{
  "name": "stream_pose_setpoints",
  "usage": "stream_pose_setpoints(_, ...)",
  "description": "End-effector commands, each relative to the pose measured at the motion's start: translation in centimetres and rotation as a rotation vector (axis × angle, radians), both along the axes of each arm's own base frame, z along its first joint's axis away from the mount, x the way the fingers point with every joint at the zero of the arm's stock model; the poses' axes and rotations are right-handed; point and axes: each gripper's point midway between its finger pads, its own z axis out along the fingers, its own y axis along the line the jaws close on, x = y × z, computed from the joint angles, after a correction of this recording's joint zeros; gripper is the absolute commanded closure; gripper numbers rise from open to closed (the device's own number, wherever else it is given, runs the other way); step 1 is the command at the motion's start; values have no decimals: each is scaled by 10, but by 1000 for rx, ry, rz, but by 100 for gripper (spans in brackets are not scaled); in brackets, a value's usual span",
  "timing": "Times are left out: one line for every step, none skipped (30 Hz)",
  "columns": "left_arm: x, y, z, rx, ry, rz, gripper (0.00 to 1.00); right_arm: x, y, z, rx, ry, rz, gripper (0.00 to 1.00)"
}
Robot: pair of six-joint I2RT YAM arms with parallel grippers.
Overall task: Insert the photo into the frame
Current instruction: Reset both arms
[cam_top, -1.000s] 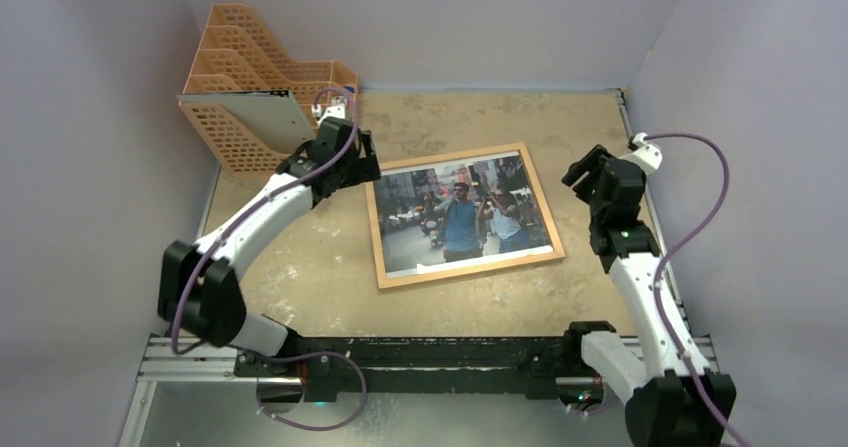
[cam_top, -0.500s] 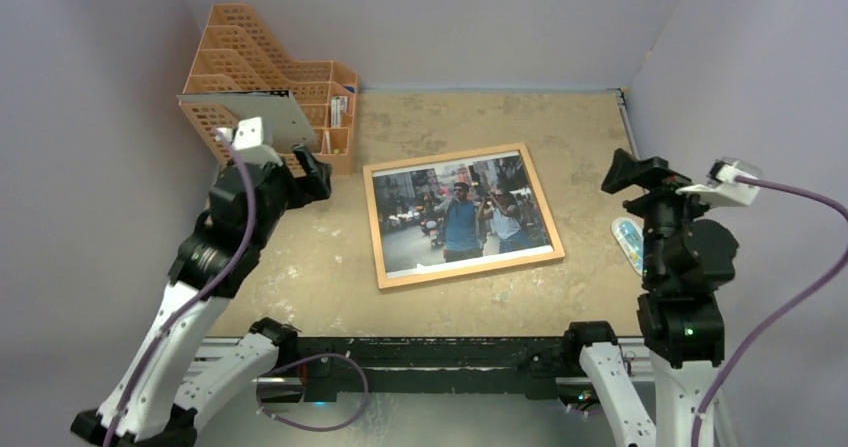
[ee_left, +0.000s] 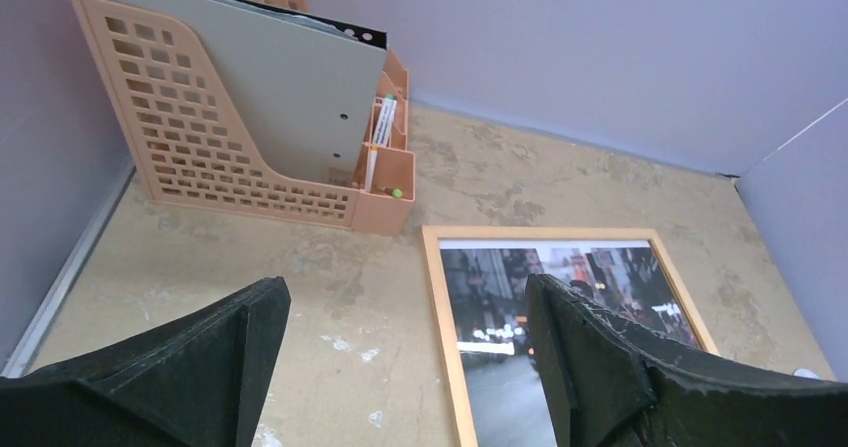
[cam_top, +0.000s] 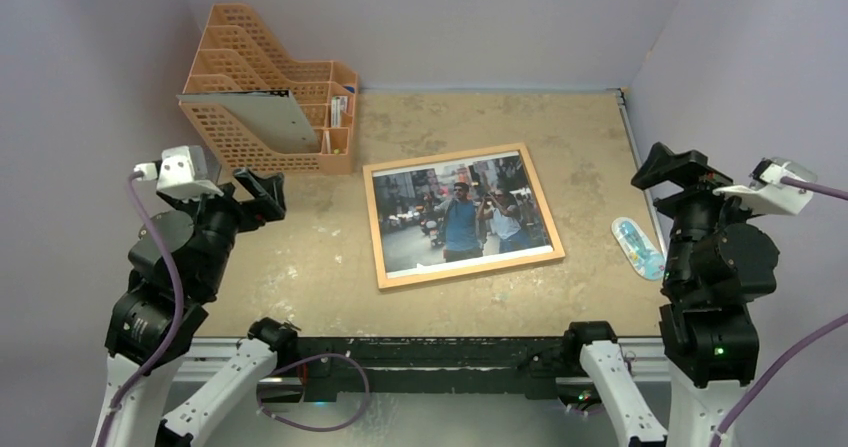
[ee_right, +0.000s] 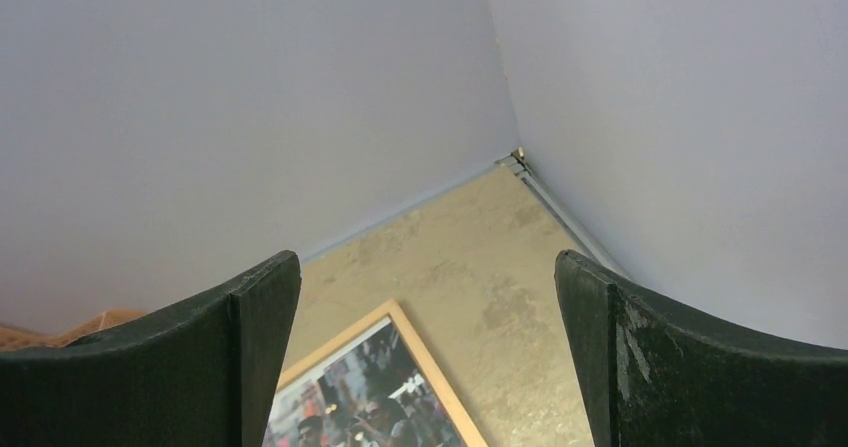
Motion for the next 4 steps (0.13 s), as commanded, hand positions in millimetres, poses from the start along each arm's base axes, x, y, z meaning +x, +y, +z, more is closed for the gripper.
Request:
stream_pose_setpoints(-9, 10, 9, 52, -8, 17, 7, -1, -2, 0, 7, 11, -15, 1)
stream_pose_setpoints(-9, 12, 7, 56, 3, 27, 7, -1, -2, 1, 10, 8, -12, 1)
stream_pose_setpoints(-9, 14, 6, 59, 12, 38, 7, -1, -1, 1, 11, 8, -9, 1)
stream_pose_setpoints(-9, 15, 5, 57, 16, 44, 7, 0, -1, 0, 13, 10, -8, 1)
